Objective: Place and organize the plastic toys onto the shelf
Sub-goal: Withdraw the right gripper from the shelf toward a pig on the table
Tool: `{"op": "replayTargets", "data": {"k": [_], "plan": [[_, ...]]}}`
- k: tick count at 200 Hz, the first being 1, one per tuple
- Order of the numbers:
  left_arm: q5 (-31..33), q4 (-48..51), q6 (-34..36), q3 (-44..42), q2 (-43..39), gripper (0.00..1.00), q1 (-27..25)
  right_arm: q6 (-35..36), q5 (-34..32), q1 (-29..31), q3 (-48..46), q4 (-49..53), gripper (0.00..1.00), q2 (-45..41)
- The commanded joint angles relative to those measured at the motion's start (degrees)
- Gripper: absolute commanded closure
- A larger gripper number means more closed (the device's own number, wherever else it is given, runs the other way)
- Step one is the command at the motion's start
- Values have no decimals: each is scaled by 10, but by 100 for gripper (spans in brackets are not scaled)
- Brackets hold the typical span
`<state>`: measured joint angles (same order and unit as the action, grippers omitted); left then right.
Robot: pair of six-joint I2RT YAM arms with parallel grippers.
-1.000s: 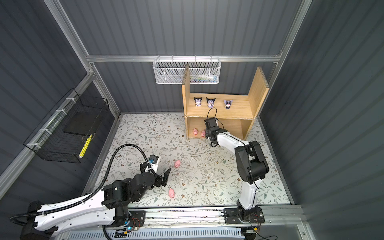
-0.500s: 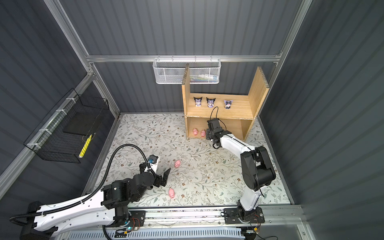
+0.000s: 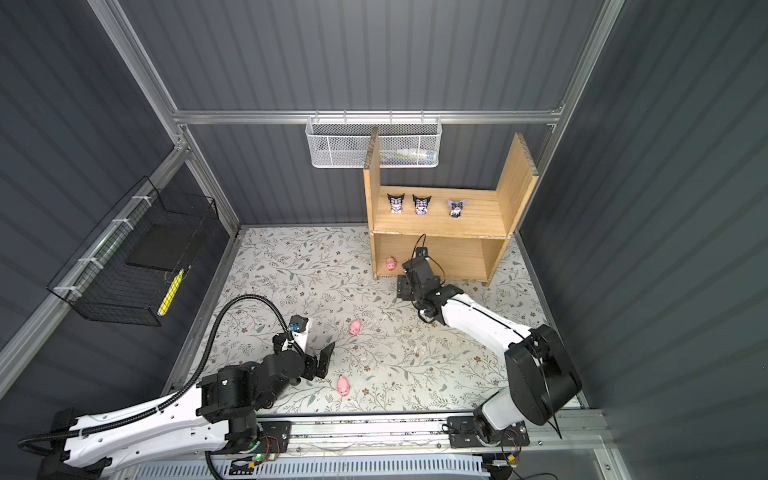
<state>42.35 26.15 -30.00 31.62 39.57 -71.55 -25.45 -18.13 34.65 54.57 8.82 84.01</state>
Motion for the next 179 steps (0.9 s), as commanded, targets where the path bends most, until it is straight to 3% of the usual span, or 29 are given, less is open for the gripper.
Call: {"op": "replayTargets", "data": {"k": [1,49,91,140,179], "plan": [[0,43,-59,-17,-25,0,-2,-51,-33,52,-24,-3,14,-24],[5,88,-141,-49,-81,0,-2,-129,-81,169,-46,-6,10,-20],[-24,97,-161,-61,-121,1,-2,-168,-111,244,-28,-27,25,48],[-56,124,-166,-55,-151,1,-2,-198,-118,280,43,-41,32,164],[-60,135,-174,-57,-180,1,-1,-208,-107,281,86,-44,32,225]]}}
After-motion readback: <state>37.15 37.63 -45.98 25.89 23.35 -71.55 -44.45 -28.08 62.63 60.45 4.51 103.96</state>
